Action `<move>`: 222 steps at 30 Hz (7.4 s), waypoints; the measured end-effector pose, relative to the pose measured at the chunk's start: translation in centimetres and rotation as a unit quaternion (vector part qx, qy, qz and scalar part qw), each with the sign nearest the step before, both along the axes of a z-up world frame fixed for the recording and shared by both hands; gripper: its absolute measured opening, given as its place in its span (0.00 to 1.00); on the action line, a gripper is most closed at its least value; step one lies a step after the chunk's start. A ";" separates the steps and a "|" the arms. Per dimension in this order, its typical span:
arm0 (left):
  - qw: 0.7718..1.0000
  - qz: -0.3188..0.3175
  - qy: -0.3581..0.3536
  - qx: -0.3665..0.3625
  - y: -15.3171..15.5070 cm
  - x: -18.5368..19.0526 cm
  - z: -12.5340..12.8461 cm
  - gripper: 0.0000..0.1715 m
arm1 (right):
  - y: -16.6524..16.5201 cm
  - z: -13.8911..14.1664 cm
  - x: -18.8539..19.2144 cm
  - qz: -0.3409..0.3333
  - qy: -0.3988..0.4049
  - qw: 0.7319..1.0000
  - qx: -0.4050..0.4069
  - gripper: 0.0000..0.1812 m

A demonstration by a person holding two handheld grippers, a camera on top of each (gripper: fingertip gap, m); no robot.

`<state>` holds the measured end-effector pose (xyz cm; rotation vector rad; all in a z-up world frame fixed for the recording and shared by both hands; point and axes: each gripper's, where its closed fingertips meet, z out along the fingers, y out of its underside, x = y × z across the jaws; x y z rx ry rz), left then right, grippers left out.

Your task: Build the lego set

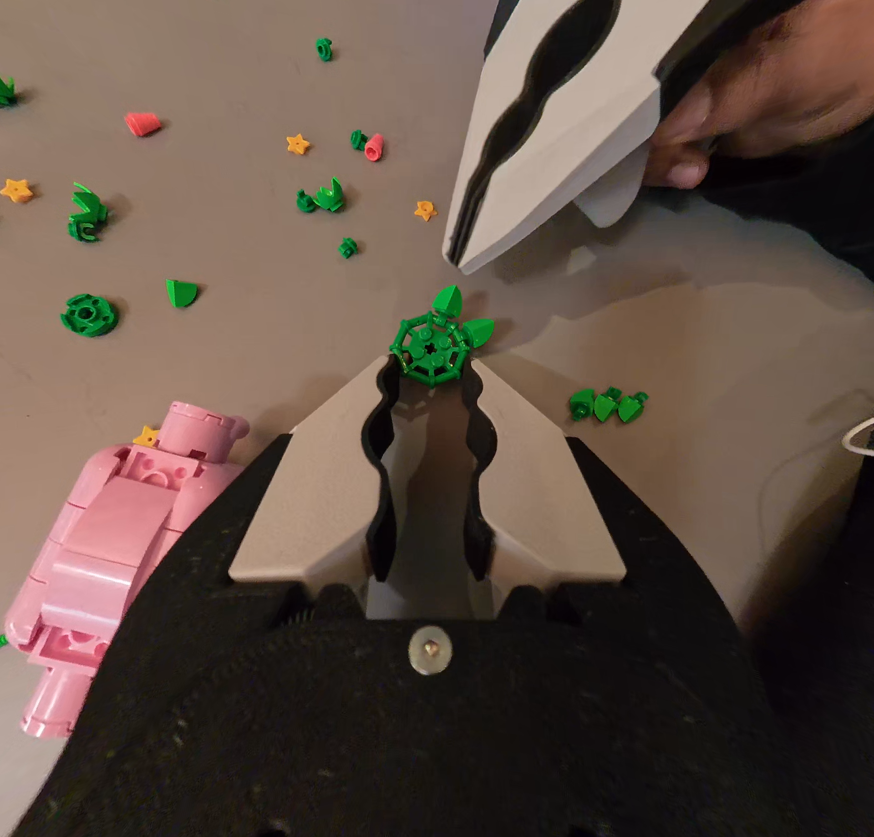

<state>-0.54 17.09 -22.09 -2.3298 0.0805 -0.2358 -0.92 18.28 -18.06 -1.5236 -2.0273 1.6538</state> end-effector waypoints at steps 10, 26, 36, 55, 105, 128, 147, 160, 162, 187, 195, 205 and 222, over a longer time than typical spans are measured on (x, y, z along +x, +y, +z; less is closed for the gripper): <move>1.000 0.000 0.002 0.000 0.0 0.0 0.0 0.14 | -0.3 -1.3 0.0 0.002 -0.032 0.999 0.023 0.00; 1.000 -0.001 0.003 -0.001 -0.1 0.1 0.0 0.14 | -0.1 -1.6 0.0 -0.005 -0.056 0.998 -0.003 0.00; 1.000 -0.001 0.001 -0.001 -0.1 0.2 0.0 0.14 | -0.2 -1.5 0.0 -0.005 -0.053 0.999 0.000 0.00; 1.000 -0.009 -0.024 0.005 -0.2 0.5 0.3 0.25 | 2.7 2.6 -0.3 -0.057 0.123 0.984 0.116 0.07; 0.977 -0.192 0.051 0.075 -2.8 5.6 1.6 0.04 | 11.6 5.3 1.1 -0.273 0.196 0.896 0.291 0.04; 0.976 -0.211 0.055 0.015 -2.4 6.9 -0.2 0.04 | 10.4 5.0 2.5 -0.287 0.182 0.929 0.146 0.08; 0.944 -0.080 0.157 0.278 -3.0 1.5 9.7 0.04 | -4.0 6.9 1.4 -0.034 0.090 0.951 -0.293 0.16; 0.946 -0.103 0.122 0.283 -2.9 2.7 9.5 0.04 | -4.6 6.2 2.1 0.004 0.048 0.943 -0.329 0.06; 0.945 -0.105 0.123 0.284 -2.9 2.8 9.5 0.04 | -4.8 6.2 2.1 0.008 0.048 0.943 -0.328 0.03; 0.940 -0.120 0.111 0.301 -3.2 3.5 9.8 0.00 | -4.5 6.4 3.0 0.004 0.050 0.937 -0.347 0.02; 0.937 -0.123 0.118 0.306 -3.2 3.7 9.9 0.01 | -4.9 6.2 3.1 0.014 0.043 0.939 -0.341 0.02; 0.936 -0.128 0.122 0.305 -3.3 3.8 9.8 0.01 | -4.8 6.5 3.3 0.020 0.042 0.934 -0.355 0.02; 0.931 -0.117 0.186 0.293 -3.1 3.9 9.6 0.00 | -4.9 6.3 3.5 0.029 0.012 0.916 -0.399 0.02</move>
